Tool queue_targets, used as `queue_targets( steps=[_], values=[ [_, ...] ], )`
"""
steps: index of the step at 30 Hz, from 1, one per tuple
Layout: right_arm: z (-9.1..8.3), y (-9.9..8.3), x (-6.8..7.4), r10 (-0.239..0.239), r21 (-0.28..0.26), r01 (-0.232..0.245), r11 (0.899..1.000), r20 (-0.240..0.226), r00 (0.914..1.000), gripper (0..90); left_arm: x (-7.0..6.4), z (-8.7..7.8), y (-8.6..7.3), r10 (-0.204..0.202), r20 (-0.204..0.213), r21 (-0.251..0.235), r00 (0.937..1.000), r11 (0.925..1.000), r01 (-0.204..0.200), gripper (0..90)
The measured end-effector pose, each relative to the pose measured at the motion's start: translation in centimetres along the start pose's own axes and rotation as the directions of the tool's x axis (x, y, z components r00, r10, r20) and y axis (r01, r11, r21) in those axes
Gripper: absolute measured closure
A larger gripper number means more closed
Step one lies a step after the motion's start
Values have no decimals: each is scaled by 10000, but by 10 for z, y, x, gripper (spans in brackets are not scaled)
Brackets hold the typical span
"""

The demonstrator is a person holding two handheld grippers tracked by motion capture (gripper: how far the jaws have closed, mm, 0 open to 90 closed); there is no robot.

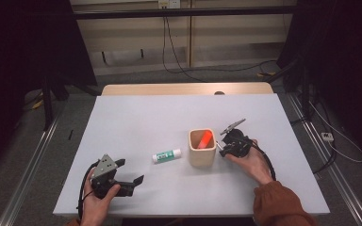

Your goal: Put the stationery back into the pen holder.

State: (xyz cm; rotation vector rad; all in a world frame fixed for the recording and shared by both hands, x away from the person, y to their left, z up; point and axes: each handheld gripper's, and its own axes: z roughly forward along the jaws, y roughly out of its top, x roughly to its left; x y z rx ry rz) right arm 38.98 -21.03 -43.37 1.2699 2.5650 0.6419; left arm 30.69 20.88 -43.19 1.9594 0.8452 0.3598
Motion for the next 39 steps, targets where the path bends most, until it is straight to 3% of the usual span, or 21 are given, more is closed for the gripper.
queue_targets(
  steps=[8, 13, 16, 20, 26, 39],
  values=[
    [0, 2, 0, 407, 201, -406, 9990, -50, 9992, 787, 0, -1, 0, 24, -5, 15, 10000, 10000, -24, 67],
    [0, 1, -3, 804, 63, -803, 9968, -154, 9966, 804, 0, -1, 0, 27, 14, 17, 10000, 10000, -27, 67],
    [0, 1, -2, 740, 58, -739, 9972, -115, 9972, 805, 0, 0, 0, 14, 19, 15, 10000, 10000, -14, 67],
    [-1, -2, -5, 937, -165, -942, 9954, -294, 9952, 807, 0, 0, 0, 1, 15, 16, 10000, 10000, -1, 67],
    [-6, -2, -6, 928, -372, -932, 9949, -139, 9956, 808, 0, -1, 0, -15, -10, 7, 10000, 10000, 15, 67],
    [-29, -9, -24, 1281, -1115, -1301, 9852, -251, 9914, 809, 0, -2, 0, 0, -11, 1, 10000, 10000, 0, 67]
  ],
)
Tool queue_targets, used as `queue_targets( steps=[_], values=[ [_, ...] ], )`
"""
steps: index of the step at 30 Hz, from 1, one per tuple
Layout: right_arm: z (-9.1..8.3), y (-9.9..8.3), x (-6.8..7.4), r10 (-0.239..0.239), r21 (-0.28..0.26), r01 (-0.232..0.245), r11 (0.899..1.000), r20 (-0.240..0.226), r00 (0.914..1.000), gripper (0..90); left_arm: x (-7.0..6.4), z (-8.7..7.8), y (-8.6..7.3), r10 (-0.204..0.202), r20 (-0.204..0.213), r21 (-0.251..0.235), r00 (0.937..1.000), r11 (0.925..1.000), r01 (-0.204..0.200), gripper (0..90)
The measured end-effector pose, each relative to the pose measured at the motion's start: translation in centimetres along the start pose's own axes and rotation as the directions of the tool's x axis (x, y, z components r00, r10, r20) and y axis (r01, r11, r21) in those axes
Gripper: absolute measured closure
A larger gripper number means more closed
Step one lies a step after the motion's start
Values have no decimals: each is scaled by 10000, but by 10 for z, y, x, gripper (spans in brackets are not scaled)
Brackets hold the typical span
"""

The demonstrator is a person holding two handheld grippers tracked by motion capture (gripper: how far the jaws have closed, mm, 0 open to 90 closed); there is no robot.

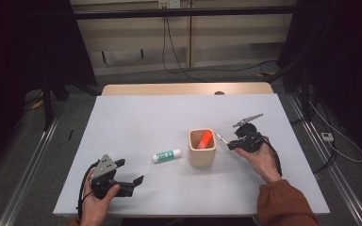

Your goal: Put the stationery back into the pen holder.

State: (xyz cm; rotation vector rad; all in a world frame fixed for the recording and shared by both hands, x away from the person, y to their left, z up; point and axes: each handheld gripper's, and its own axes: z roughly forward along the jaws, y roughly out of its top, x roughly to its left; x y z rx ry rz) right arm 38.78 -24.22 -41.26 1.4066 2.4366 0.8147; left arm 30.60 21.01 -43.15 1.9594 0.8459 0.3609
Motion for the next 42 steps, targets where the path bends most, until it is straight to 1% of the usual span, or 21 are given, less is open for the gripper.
queue_targets(
  steps=[4, 5, 8, 11, 13, 14, 16, 18, 21, 29, 30, 34, 36, 38, 39, 41, 42],
  values=[
    [-11, 1, -5, 5, -376, -6, 9993, -30, 10000, 809, 0, 0, 0, 34, 5, 5, 10000, 10000, -34, 67],
    [-14, 1, -6, 11, -494, -13, 9988, -51, 10000, 809, 0, 0, 0, 45, 55, -57, 10000, 10000, -45, 67],
    [-23, 1, -9, 73, -766, -80, 9970, -95, 9999, 809, 0, 0, -1, 77, 58, -57, 10000, 10000, -76, 67],
    [-31, 2, -11, 34, -1020, -48, 9948, -140, 9999, 809, 0, -1, 0, 131, 98, -38, 9999, 9999, -130, 67],
    [-37, 2, -11, -17, -1224, -2, 9925, -155, 9999, 809, 1, -2, 0, 194, 17, -154, 9998, 9997, -194, 67],
    [-40, 3, -11, -43, -1322, 18, 9912, -187, 9998, 810, 2, -3, 0, 219, -37, -116, 9998, 9997, -219, 67],
    [-46, 3, -11, -83, -1480, 48, 9890, -227, 9997, 810, 2, -3, 0, 244, 23, -64, 9997, 9997, -244, 67],
    [-51, 4, -10, -171, -1610, 123, 9869, -283, 9995, 810, 1, -2, 0, 395, 31, -12, 9992, 9992, -395, 67],
    [-58, 6, -6, -353, -1788, 287, 9835, -336, 9988, 810, 0, -2, 0, 578, 51, -58, 9983, 9983, -577, 67],
    [-76, 7, 7, -858, -2178, 684, 9736, -714, 9937, 810, 1, -1, 0, 656, -29, -81, 9978, 9978, -656, 67],
    [-78, 6, 9, -925, -2196, 735, 9728, -777, 9927, 810, 0, -1, 0, 626, -2, -87, 9980, 9980, -626, 67],
    [-82, 4, 16, -1263, -2206, 1030, 9699, -943, 9875, 810, -1, 0, 1, 830, 21, -25, 9965, 9965, -830, 67],
    [-85, 2, 19, -1336, -2285, 1070, 9676, -1042, 9855, 810, -1, 0, 1, 948, 11, -59, 9955, 9955, -948, 67],
    [-88, 1, 23, -1491, -2356, 1194, 9645, -1125, 9824, 810, -2, 1, 2, 903, 17, -106, 9959, 9959, -903, 67],
    [-90, 1, 25, -1538, -2374, 1228, 9636, -1170, 9812, 809, -2, 0, 2, 969, -77, -85, 9953, 9952, -970, 67],
    [-93, -1, 30, -1658, -2380, 1343, 9619, -1177, 9791, 810, -2, 1, 3, 1055, -139, -119, 9943, 9943, -1056, 67],
    [-94, -2, 32, -1703, -2427, 1357, 9606, -1278, 9771, 810, -3, 1, 4, 1053, -208, -116, 9942, 9943, -1055, 67]
  ],
)
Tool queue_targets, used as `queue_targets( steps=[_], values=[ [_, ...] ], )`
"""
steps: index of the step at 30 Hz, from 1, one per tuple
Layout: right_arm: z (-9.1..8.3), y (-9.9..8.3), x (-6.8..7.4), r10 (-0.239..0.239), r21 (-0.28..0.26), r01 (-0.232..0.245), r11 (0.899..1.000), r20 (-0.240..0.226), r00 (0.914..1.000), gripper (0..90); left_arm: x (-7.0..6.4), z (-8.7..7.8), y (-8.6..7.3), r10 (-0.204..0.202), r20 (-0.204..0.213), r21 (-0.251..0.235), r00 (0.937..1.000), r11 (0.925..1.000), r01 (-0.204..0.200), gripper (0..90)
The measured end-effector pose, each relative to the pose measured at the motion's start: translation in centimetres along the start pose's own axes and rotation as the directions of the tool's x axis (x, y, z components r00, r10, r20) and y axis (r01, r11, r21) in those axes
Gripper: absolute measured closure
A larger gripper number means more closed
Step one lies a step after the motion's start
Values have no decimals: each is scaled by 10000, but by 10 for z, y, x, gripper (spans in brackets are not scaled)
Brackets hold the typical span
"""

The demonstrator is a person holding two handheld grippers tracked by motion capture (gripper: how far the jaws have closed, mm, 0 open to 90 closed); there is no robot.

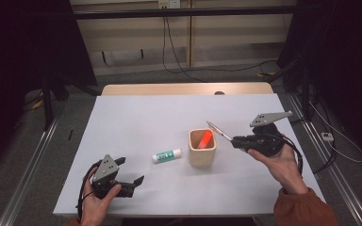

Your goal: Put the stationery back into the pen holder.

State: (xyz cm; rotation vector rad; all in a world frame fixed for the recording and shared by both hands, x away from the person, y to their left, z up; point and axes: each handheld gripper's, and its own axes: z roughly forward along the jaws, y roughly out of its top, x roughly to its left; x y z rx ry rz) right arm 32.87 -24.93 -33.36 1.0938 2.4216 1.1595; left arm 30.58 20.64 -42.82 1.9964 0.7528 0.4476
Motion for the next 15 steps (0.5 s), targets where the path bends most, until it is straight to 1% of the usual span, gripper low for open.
queue_targets(
  steps=[1, 3, 4, 6, 7, 8, 9, 12, 14, 15],
  values=[
    [-1, 0, 2, -72, -30, 72, 10000, -106, 9999, 810, -1, 0, 1, 7, -5, -28, 10000, 10000, -7, 67],
    [-1, -2, 9, -249, -2, 249, 9997, -160, 9996, 810, -2, 1, 2, 73, 66, -5, 10000, 10000, -73, 67],
    [1, -3, 12, -321, 25, 322, 9995, -283, 9991, 810, -3, 1, 3, 157, 69, -6, 9999, 9999, -157, 66],
    [5, -5, 20, -582, 244, 591, 9980, -369, 9976, 810, -6, 3, 6, 376, 20, -23, 9993, 9993, -376, 66],
    [8, -6, 24, -704, 311, 721, 9969, -535, 9961, 810, -8, 3, 7, 458, 8, -65, 9989, 9989, -458, 65],
    [10, -6, 28, -779, 359, 804, 9961, -673, 9947, 810, -9, 3, 9, 618, 45, -159, 9981, 9980, -617, 63],
    [11, -6, 31, -855, 374, 884, 9954, -722, 9937, 810, -10, 3, 10, 673, 40, -278, 9977, 9974, -671, 63],
    [12, -4, 36, -957, 278, 986, 9947, -907, 9913, 810, -13, 3, 13, 971, -39, -424, 9953, 9944, -972, 63],
    [13, -4, 39, -997, 283, 1028, 9943, -955, 9904, 810, -16, 4, 14, 1145, -24, -405, 9934, 9926, -1145, 63],
    [14, -5, 39, -996, 280, 1031, 9943, -1065, 9893, 810, -17, 5, 15, 1241, -28, -420, 9923, 9914, -1241, 62]
  ],
)
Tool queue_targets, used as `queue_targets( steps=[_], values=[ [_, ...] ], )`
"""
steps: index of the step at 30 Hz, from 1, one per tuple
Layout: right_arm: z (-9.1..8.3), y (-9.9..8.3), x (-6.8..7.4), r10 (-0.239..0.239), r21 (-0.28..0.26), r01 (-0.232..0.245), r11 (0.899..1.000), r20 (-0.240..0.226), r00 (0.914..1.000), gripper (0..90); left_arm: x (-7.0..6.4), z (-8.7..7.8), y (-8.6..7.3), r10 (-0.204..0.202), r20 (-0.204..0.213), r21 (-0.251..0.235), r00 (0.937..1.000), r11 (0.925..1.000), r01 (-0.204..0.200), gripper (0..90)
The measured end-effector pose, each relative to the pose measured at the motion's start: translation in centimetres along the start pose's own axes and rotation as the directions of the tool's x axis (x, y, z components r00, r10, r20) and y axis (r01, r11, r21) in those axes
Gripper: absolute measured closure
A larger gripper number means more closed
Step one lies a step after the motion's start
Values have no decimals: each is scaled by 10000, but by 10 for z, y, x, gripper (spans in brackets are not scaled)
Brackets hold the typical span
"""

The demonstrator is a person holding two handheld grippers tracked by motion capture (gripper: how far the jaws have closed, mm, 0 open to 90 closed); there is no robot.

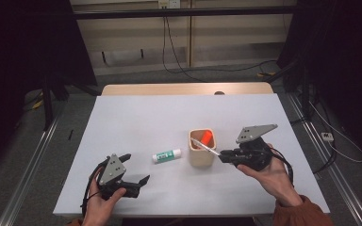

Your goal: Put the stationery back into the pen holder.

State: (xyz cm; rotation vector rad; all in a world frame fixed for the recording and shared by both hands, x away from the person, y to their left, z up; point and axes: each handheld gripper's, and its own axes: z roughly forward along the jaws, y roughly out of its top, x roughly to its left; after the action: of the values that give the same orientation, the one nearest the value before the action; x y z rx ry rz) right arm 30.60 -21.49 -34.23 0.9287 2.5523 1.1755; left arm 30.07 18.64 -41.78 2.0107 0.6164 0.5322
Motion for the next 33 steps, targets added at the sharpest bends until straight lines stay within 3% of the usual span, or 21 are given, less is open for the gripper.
queue_targets(
  steps=[8, 13, 18, 22, 25, 27, 32, 33],
  values=[
    [9, -6, 8, -102, 275, 112, 9996, -384, 9992, 810, -12, 4, 10, 915, 45, -57, 9958, 9958, -915, 50],
    [14, -7, 11, -111, 405, 133, 9991, -541, 9985, 810, -21, 9, 19, 1875, 137, 1, 9822, 9823, -1875, 50],
    [17, -7, 15, -248, 501, 280, 9984, -636, 9977, 810, -30, 12, 31, 2419, 118, -160, 9702, 9702, -2417, 44],
    [22, -10, 16, -275, 592, 318, 9977, -722, 9970, 810, -40, 17, 37, 3193, -48, -87, 9476, 9476, -3193, 47],
    [28, -12, 17, -287, 699, 333, 9970, -668, 9974, 810, -46, 22, 38, 3647, 315, 89, 9306, 9309, -3652, 81],
    [29, -12, 18, -306, 716, 355, 9968, -686, 9972, 810, -50, 24, 39, 3775, 362, 110, 9253, 9257, -3781, 84],
    [31, -13, 20, -341, 706, 393, 9967, -732, 9967, 810, -59, 28, 40, 4536, 140, 313, 8911, 8905, -4539, 86],
    [32, -13, 20, -355, 752, 412, 9963, -747, 9966, 810, -60, 29, 40, 4616, 25, 377, 8871, 8864, -4614, 92]
  ],
)
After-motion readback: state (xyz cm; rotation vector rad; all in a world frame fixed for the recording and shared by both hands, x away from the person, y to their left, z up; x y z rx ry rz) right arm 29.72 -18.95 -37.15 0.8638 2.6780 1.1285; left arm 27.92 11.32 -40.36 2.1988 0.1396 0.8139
